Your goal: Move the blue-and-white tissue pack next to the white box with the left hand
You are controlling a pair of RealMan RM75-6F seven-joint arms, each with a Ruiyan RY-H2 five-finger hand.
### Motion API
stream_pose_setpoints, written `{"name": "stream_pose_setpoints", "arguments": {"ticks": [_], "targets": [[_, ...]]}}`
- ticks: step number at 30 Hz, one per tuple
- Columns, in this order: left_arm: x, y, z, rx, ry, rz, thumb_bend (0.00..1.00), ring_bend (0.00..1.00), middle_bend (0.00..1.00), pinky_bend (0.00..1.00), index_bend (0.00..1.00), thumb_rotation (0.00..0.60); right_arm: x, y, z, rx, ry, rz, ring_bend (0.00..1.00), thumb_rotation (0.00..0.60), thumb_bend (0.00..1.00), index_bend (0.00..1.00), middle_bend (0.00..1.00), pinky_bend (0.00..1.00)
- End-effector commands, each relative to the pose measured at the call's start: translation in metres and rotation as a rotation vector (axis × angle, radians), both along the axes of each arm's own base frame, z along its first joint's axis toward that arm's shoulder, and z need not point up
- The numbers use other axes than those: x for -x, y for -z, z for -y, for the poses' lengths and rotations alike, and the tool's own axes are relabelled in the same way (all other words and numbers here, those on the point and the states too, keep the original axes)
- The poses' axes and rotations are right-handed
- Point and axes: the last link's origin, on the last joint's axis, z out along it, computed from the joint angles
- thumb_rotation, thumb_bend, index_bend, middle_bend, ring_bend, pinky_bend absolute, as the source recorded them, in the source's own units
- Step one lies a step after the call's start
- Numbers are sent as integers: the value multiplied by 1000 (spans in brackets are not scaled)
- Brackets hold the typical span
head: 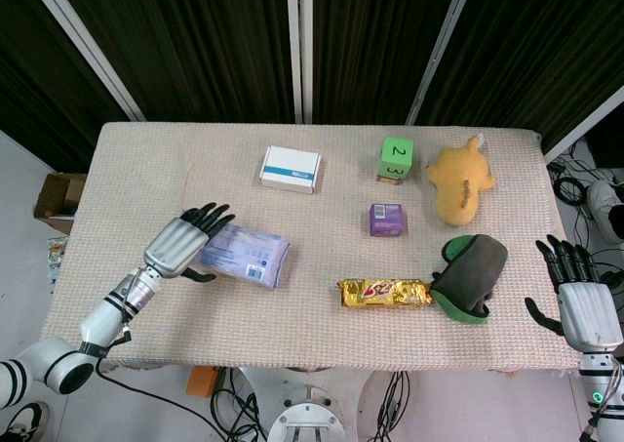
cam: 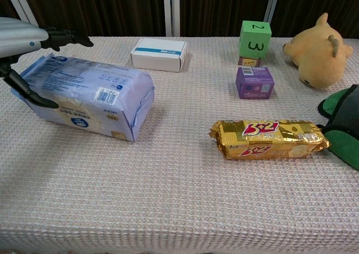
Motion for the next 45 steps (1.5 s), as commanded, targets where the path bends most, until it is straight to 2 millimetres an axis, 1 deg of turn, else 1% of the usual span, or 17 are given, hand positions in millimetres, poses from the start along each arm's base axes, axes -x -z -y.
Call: {"name": "stream_pose_setpoints", "arguments": {"ticks": [1,12,15,17,19,21,29,31,32,33,34,35,37,39,41,43,45], "targets": [[0,1,0,-1,-1,0,3,14,1,199,5,443,1,-1,0,4,2,1,0,600,191,0,0,0],[-5,5,3,7,15,-16,3,14,1,199,5,438,6,-3,-2,4,8,9,0,600,193,0,0,0],[-6,6,2,6,20,-20,3,14,1,200,5,446,6,-2,-2,3,7,9,0,600,193,0,0,0],[-6,6,1,5,26,-28,4,14,1,199,5,476,5,-1,-2,0,7,7,0,600,193,0,0,0],[-7,6,0,0,38,-42,5,14,1,199,5,552,5,-1,-2,-3,8,4,0,600,195,0,0,0],[-8,7,-3,-5,56,-60,8,14,1,200,5,596,5,0,-1,-5,10,0,0,600,195,0,0,0],[-7,20,-12,33,54,-126,28,14,14,199,14,600,8,3,0,-20,23,-4,0,600,197,0,0,0],[-7,21,-14,45,40,-138,60,14,62,199,56,600,9,3,1,-22,27,-4,0,600,197,0,0,0],[-7,21,-15,50,32,-138,102,14,95,200,94,600,9,3,1,-22,28,-4,0,600,197,0,0,0],[-7,21,-15,52,23,-135,171,20,140,201,148,600,10,3,1,-23,30,-3,0,600,198,0,0,0],[-8,22,-16,51,15,-126,266,47,206,207,219,600,10,3,1,-22,31,-2,0,600,198,0,0,0],[-9,21,-17,40,9,-111,302,67,240,216,252,600,10,2,1,-21,32,-1,0,600,198,0,0,0],[-10,20,-18,26,0,-82,413,188,394,288,395,600,11,2,1,-20,34,0,0,600,198,0,0,0],[-10,20,-17,27,-14,-64,471,283,511,366,516,600,12,1,1,-19,37,2,0,600,199,0,0,0],[-11,17,-17,31,-18,-64,497,339,572,408,580,600,13,0,0,-17,37,3,0,600,200,0,0,0],[-13,11,-15,36,-24,-52,504,370,599,429,606,600,13,-1,0,-15,37,4,0,600,200,0,0,0],[-19,2,-9,65,-50,-6,500,378,607,434,612,600,14,-2,0,-12,36,4,0,600,199,0,0,0]]}}
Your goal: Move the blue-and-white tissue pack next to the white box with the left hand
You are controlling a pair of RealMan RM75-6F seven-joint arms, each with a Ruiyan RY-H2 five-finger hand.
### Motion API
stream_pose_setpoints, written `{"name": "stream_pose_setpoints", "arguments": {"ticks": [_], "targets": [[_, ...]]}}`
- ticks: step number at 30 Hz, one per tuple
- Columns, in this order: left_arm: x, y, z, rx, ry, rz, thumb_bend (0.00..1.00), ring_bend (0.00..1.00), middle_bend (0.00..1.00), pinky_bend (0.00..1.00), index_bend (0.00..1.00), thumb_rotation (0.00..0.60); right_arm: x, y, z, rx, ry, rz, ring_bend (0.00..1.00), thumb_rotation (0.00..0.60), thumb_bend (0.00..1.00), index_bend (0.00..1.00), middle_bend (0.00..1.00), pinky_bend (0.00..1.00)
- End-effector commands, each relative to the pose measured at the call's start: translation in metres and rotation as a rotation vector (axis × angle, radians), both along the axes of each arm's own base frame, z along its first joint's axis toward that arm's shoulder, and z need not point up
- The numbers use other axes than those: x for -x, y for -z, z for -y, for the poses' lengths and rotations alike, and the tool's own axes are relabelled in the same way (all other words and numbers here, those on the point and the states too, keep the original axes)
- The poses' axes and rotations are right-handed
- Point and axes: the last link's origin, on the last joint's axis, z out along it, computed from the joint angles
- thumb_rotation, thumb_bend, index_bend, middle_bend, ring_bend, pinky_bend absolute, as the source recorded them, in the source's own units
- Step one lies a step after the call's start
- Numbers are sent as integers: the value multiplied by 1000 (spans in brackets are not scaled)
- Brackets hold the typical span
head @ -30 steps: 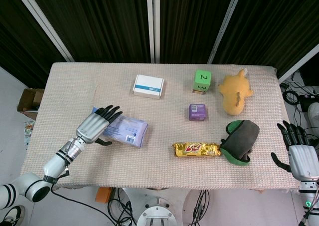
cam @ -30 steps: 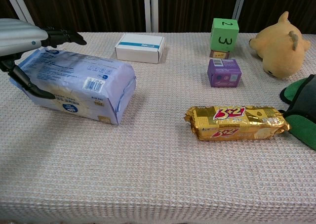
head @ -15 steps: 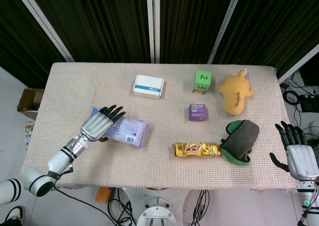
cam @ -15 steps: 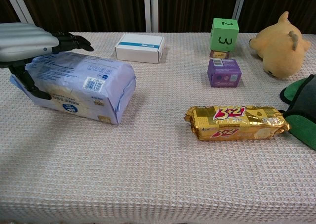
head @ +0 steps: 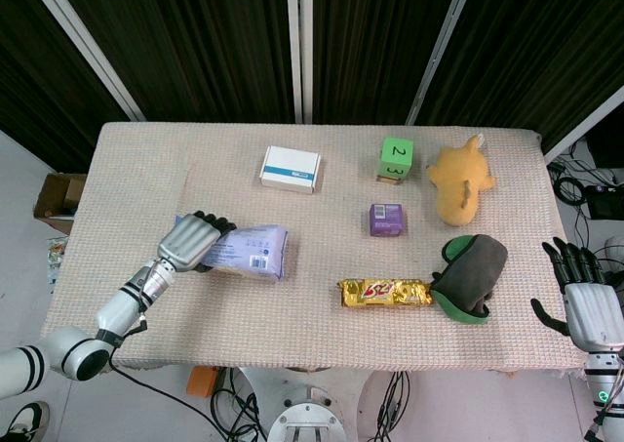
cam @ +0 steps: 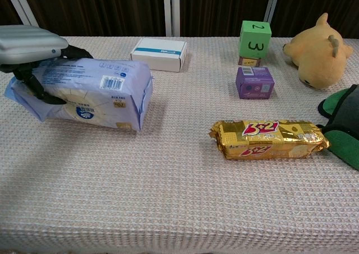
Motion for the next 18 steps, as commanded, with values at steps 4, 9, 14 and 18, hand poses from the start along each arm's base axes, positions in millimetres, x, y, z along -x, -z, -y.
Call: {"name": "stream_pose_setpoints", "arguments": {"ticks": [4,9,14,18], "targets": [[-18,-31,18,182,-159,77,495,381,604,436,611,600,0,-1,1,0,0,-3,0,600,200,0,0,0],[-27,-50,15,419,-378,-3,495,381,592,438,601,600,2,4,3,-15,10,4,0,600,199,0,0,0],[-21,-45,-4,478,-496,-23,496,380,589,436,597,600,6,9,5,-26,27,7,0,600,200,0,0,0],[-22,-42,-12,479,-485,-49,477,335,473,414,459,600,9,7,6,-19,34,4,0,600,201,0,0,0]]}}
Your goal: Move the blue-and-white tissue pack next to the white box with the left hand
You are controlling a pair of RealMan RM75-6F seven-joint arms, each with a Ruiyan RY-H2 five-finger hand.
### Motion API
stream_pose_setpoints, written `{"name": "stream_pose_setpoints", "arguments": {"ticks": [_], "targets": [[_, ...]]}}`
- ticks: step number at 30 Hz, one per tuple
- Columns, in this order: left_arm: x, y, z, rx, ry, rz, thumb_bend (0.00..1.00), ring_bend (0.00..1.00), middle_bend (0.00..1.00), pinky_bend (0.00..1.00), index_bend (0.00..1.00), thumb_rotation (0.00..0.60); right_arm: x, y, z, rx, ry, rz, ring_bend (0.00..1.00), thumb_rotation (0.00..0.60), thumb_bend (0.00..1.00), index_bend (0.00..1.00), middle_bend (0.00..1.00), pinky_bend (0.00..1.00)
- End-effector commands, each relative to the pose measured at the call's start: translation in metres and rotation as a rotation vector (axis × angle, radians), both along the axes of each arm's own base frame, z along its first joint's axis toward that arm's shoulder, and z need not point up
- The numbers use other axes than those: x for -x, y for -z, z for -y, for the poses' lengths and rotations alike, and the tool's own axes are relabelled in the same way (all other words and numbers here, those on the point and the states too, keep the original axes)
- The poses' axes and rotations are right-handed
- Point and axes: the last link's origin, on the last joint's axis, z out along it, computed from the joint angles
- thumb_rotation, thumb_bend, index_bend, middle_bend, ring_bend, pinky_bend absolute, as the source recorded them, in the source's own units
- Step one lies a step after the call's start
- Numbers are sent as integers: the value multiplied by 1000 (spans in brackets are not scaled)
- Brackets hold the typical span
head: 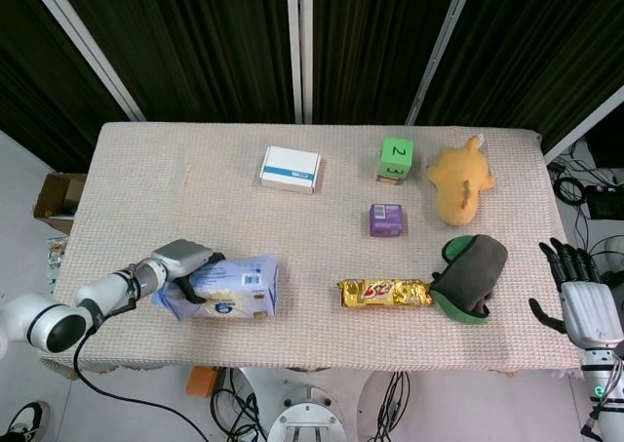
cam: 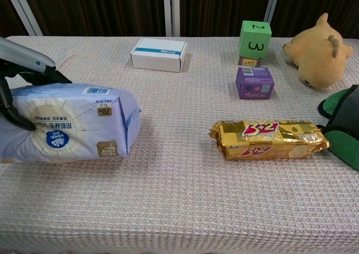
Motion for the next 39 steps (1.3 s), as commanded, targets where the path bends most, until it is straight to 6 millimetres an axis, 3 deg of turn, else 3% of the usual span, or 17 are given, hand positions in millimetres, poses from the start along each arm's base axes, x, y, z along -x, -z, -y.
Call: {"name": "stream_pose_setpoints", "arguments": {"ticks": [1,5,8,13,22,27,34,39], "targets": [[-4,-6,-13,-16,-5,-15,463,290,396,397,360,600,1,-2,1,6,2,0,0,600,202,0,0,0],[-9,-8,-17,-121,78,36,358,98,99,284,51,600,3,-1,1,6,7,0,0,600,202,0,0,0],[-4,-5,-18,-175,115,45,289,31,3,225,1,600,4,2,0,-5,9,-2,0,600,203,0,0,0],[2,2,-19,-214,115,47,222,0,0,202,0,600,2,6,-1,-14,5,-2,0,600,204,0,0,0],[-10,4,-26,-456,194,202,156,0,0,194,0,600,2,2,-3,1,2,-4,0,600,205,0,0,0],[-14,3,-26,-476,202,246,153,0,0,193,0,600,2,3,-4,-5,3,-2,0,600,205,0,0,0],[-14,-14,-21,-486,346,187,133,0,0,193,0,600,3,3,-3,-3,6,-5,0,600,205,0,0,0],[-11,-2,-21,-523,484,105,98,0,0,189,0,600,2,7,-2,-16,6,-5,0,600,207,0,0,0]]}}
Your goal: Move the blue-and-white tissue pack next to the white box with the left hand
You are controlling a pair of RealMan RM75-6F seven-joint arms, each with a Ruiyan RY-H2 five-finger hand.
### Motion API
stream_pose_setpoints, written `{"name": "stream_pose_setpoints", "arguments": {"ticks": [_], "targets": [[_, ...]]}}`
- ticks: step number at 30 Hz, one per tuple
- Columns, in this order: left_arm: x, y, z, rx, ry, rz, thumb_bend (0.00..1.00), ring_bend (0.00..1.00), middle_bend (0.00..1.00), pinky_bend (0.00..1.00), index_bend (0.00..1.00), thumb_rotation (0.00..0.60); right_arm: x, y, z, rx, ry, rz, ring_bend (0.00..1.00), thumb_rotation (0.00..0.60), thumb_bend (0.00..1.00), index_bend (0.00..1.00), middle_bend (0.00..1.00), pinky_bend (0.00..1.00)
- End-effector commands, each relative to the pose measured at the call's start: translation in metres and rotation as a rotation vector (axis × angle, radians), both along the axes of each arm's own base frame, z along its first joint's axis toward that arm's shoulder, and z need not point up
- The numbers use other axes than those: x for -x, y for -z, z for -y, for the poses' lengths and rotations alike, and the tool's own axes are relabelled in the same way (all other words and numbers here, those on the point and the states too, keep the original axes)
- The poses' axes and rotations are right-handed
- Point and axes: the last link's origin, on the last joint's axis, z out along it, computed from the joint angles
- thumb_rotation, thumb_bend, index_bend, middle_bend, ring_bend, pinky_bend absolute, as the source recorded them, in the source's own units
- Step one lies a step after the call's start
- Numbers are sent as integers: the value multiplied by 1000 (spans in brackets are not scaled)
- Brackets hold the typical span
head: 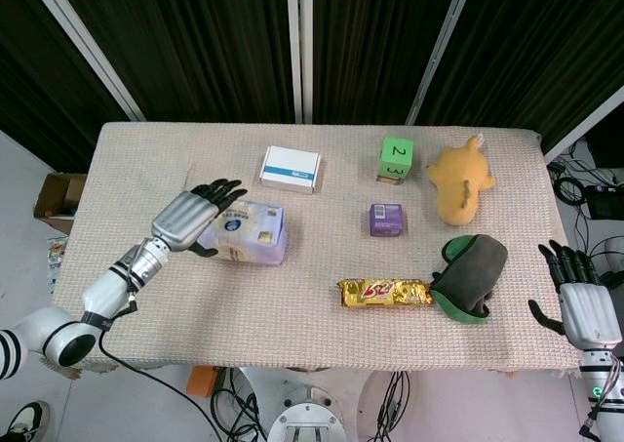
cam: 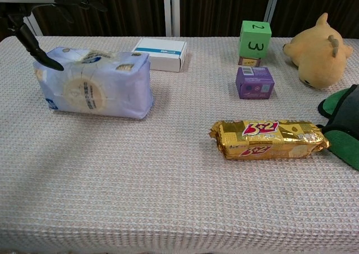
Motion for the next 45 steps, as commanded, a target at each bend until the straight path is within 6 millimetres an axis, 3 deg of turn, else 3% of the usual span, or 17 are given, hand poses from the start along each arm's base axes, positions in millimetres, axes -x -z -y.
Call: {"name": "stream_pose_setpoints", "arguments": {"ticks": [1,7,17,25,26,28,30,33,39,45], "targets": [[5,10,-2,-40,49,-70,99,0,0,189,0,600,-1,2,0,-6,-1,-1,0,600,206,0,0,0],[10,30,-6,-5,70,-214,96,0,0,182,0,600,-1,0,0,-1,0,-6,0,600,206,0,0,0],[11,51,-21,32,-14,-175,82,0,0,165,0,600,4,1,3,-7,16,-6,0,600,207,0,0,0],[18,57,-29,89,-52,-229,82,0,5,167,0,600,4,3,6,-15,16,-10,0,600,207,0,0,0],[19,56,-31,98,-64,-242,90,8,19,174,12,600,4,3,6,-17,17,-10,0,600,207,0,0,0],[19,58,-32,83,-73,-236,148,109,146,259,137,600,4,4,6,-21,20,-11,0,600,207,0,0,0],[17,58,-32,40,-69,-192,212,243,302,384,295,600,4,5,6,-23,23,-10,0,600,207,0,0,0],[15,57,-30,13,-71,-120,300,396,466,548,452,600,5,5,5,-24,26,-11,0,600,206,0,0,0],[11,39,-21,40,-104,-15,365,519,572,657,546,600,4,3,5,-15,20,-9,0,600,207,0,0,0],[4,11,8,373,-341,-4,362,550,607,681,579,600,4,4,5,-13,20,-5,0,600,207,0,0,0]]}}
